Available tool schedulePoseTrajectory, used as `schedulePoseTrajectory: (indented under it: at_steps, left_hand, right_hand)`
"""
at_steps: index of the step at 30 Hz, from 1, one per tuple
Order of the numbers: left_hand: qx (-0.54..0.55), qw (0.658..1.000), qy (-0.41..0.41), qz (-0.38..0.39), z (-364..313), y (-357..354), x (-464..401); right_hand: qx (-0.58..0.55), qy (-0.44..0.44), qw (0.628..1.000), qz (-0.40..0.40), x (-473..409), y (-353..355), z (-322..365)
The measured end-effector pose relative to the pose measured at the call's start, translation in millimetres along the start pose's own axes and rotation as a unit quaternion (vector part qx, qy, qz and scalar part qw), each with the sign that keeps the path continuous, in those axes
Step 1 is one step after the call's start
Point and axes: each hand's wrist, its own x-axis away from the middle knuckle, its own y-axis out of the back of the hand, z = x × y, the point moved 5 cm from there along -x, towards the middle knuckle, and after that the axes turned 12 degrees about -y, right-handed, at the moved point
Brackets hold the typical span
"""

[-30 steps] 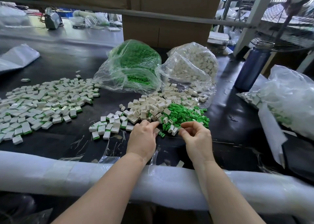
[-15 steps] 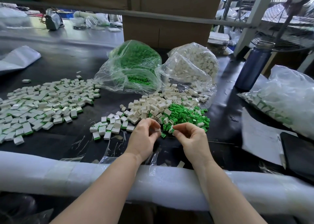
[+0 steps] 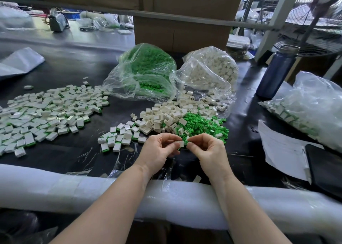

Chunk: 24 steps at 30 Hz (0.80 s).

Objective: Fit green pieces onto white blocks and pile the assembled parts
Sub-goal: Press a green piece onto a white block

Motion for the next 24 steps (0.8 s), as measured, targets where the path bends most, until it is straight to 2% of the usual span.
schedulePoseTrajectory:
  at_steps: [24]
  left_hand:
    - [-0.009,1.0,-0.004,0.026,-1.6,-1.6,1.6]
  right_hand:
    - [0.022,-0.024,0.999,0.022,1.1,-2.9,-1.3]
